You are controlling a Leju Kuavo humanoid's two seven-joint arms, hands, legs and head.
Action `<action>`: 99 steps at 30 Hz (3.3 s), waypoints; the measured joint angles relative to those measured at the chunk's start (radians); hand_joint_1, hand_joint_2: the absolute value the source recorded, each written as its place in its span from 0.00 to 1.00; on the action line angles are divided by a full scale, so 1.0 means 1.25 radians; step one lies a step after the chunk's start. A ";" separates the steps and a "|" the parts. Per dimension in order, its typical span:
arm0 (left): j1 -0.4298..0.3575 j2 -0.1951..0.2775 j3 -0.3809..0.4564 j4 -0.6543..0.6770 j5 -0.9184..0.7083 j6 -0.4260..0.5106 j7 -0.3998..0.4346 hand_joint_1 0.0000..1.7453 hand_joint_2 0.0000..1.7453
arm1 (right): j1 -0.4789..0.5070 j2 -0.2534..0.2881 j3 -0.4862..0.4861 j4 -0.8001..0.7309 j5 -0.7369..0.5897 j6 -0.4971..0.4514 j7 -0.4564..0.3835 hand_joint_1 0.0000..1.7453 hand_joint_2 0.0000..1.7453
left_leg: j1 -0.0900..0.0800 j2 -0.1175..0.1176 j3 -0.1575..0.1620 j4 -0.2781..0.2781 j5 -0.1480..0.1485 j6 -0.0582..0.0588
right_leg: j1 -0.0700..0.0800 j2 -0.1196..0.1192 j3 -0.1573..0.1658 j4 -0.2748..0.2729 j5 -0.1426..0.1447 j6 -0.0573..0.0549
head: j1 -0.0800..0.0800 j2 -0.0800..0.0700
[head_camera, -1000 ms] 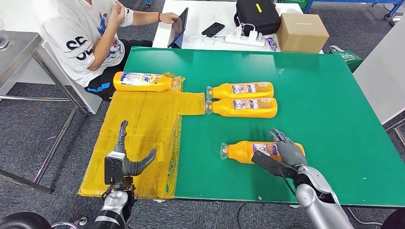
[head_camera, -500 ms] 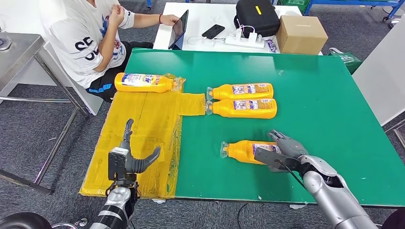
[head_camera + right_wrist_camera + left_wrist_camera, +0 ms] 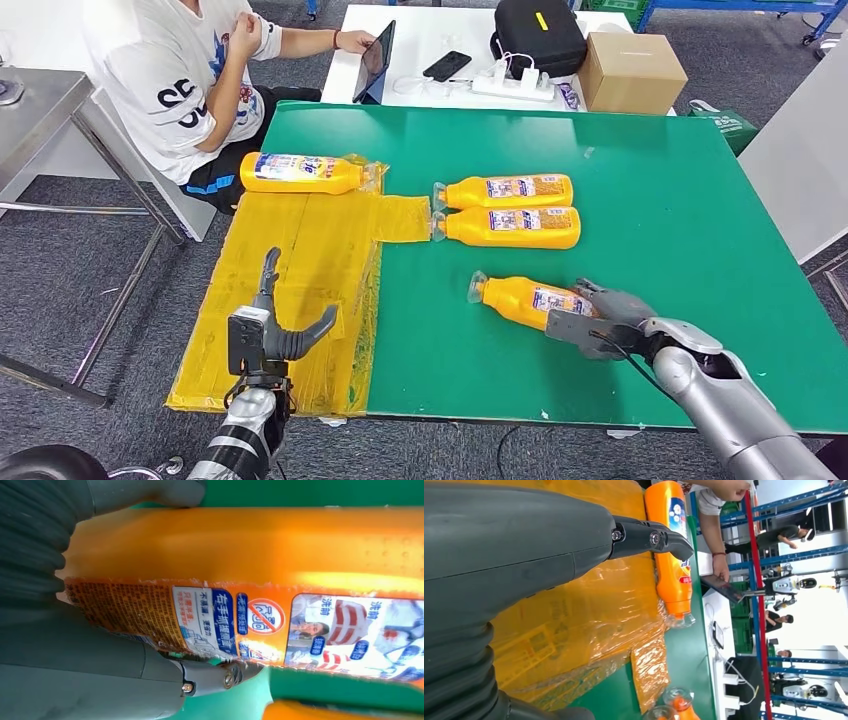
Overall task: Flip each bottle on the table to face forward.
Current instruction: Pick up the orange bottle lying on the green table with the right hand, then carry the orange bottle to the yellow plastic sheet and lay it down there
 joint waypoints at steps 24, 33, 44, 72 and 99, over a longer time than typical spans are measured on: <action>0.020 -0.025 -0.015 -0.028 0.005 -0.017 0.025 0.00 1.00 | 0.087 0.169 -0.044 -0.022 0.058 -0.327 -0.050 1.00 1.00 | 0.002 0.001 -0.002 0.000 0.000 -0.001 | 0.002 0.000 -0.002 0.001 0.000 0.000 | 0.000 0.000; 0.037 -0.027 -0.026 -0.060 0.039 -0.078 0.063 0.00 1.00 | 0.144 0.299 -0.136 -0.108 0.103 -0.590 -0.255 1.00 1.00 | 0.002 0.001 -0.005 0.000 0.000 0.000 | 0.002 0.001 -0.006 0.001 0.000 0.000 | 0.000 0.000; 0.052 -0.031 -0.114 -0.130 0.203 -0.260 0.153 0.00 1.00 | 0.211 0.468 -0.251 -0.277 0.105 -0.810 -0.435 1.00 1.00 | 0.002 0.001 -0.006 0.000 0.000 -0.001 | 0.001 0.000 -0.006 0.001 0.000 -0.001 | 0.000 0.000; 0.100 0.014 -0.225 -0.258 0.375 -0.504 0.192 0.00 1.00 | 0.250 0.561 -0.266 -0.101 -0.111 -0.664 -0.534 1.00 1.00 | 0.002 0.001 -0.007 0.000 0.000 -0.001 | 0.001 0.000 -0.006 0.001 0.000 -0.001 | 0.000 0.000; 0.096 0.030 -0.254 -0.207 0.361 -0.526 0.188 0.00 1.00 | 0.191 0.639 -0.022 0.204 -0.115 -0.590 -0.534 1.00 1.00 | 0.002 0.001 -0.007 -0.001 0.000 -0.001 | 0.002 0.001 -0.008 0.001 -0.001 -0.001 | 0.000 0.000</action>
